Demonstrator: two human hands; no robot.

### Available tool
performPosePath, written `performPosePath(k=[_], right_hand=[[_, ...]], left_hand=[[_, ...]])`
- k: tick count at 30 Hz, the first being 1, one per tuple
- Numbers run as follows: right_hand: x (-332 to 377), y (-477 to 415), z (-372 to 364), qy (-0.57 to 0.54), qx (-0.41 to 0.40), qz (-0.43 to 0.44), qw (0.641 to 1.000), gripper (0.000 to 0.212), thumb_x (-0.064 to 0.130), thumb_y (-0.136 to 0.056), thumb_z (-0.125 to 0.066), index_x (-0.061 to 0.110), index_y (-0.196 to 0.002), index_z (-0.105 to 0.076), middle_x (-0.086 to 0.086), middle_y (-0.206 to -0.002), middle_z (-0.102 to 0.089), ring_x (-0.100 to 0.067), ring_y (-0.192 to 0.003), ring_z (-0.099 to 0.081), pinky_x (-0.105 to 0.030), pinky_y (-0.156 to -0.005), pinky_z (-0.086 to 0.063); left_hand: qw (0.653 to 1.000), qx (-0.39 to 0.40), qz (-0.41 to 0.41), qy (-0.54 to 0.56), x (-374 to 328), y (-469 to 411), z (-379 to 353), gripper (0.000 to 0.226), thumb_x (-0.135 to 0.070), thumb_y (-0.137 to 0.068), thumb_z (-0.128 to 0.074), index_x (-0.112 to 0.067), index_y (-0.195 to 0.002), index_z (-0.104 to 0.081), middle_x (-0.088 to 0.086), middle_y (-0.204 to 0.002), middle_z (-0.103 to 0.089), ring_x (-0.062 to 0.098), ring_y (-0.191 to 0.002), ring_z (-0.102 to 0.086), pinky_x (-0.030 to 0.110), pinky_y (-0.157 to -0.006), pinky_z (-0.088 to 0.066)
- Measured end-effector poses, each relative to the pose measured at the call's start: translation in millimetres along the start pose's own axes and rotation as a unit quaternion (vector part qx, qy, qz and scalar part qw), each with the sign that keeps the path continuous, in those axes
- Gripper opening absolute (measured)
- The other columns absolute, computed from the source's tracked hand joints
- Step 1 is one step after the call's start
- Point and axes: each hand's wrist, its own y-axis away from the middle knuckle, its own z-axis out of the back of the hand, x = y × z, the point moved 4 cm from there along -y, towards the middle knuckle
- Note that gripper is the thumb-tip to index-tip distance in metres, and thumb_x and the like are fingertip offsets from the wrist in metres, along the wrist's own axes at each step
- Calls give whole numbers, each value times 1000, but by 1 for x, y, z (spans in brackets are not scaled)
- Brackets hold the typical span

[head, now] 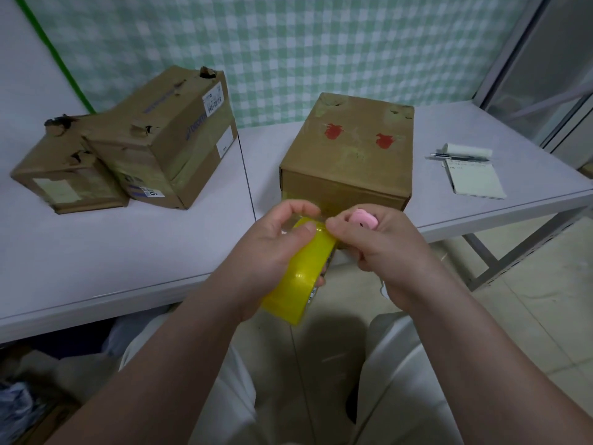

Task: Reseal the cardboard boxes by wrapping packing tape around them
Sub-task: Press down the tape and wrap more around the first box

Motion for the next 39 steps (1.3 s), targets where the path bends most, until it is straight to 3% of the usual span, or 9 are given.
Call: performPosePath(k=[4, 9, 14, 18, 23, 27, 31, 35, 39], right_hand=[[-5, -2, 2, -56, -38, -49, 996, 17, 13, -87, -66, 14, -70, -63, 7, -52, -50, 0, -43, -42, -10, -40, -31], [0, 0, 0, -54, -60, -5, 997, 19, 9, -86, -67, 13, -69, -61, 10, -48, -50, -1, -45, -45, -11, -43, -34], [3, 3, -6, -7, -90, 57, 994, 13, 29, -72, -70, 18, -67, -67, -4, -67, -60, -24, -71, -56, -49, -72, -53], [9, 4, -10, 16, -99, 83, 992, 16, 20, -82, -72, 19, -67, -65, 2, -64, -56, -16, -68, -52, -37, -65, -46], [12, 4, -14, 43, -100, 105, 989, 19, 18, -86, -69, 22, -69, -63, 8, -63, -56, -10, -65, -50, -24, -60, -42], [11, 2, -17, 31, -101, 100, 989, 19, 21, -86, -70, 24, -68, -63, 11, -62, -56, -10, -65, -52, -26, -61, -43], [10, -1, -18, -7, -105, 79, 991, 16, 29, -77, -72, 20, -66, -65, 1, -65, -58, -17, -68, -54, -37, -64, -46], [11, -3, -21, -33, -98, 64, 993, 12, 34, -71, -69, 23, -67, -68, -12, -72, -58, -27, -72, -55, -55, -72, -53], [12, -2, -20, -17, -100, 75, 992, 11, 37, -72, -68, 26, -68, -68, -13, -73, -59, -38, -75, -58, -60, -75, -52]], left_hand=[[999, 11, -40, 0, -5, 7, -2, 49, -17, -95, -51, -46, -131, -37, 6, -83, -69, 23, -64, -69, 29, -54, -55], [997, -2, -57, -43, -3, 9, 0, 27, -16, -96, -50, -34, -116, -51, 13, -90, -69, 32, -72, -68, 41, -64, -58], [999, 6, -39, -25, -4, 13, 4, 18, -14, -96, -48, -24, -109, -56, -1, -79, -67, 15, -60, -67, 26, -51, -54], [999, 16, -39, -33, -6, 15, 7, 19, -15, -97, -47, -29, -107, -55, -12, -74, -67, 6, -60, -65, 20, -52, -51], [996, 19, -50, -68, -6, 15, 15, 15, -27, -95, -54, -36, -105, -59, 1, -97, -66, 21, -82, -67, 34, -68, -56], [996, 13, -61, -62, -9, 16, 18, 31, -25, -96, -51, -51, -112, -49, 1, -90, -66, 27, -82, -65, 37, -71, -56], [993, -10, -98, -67, -12, 19, 18, 49, -21, -97, -50, -63, -115, -34, 22, -85, -61, 43, -76, -58, 37, -64, -52], [989, 7, -117, -87, -9, 18, 16, 30, -26, -95, -53, -53, -108, -47, 8, -86, -64, 34, -77, -62, 42, -67, -55], [991, 1, -99, -84, -8, 16, 18, 27, -20, -97, -49, -43, -110, -48, -3, -75, -65, 13, -66, -60, 23, -59, -52]])
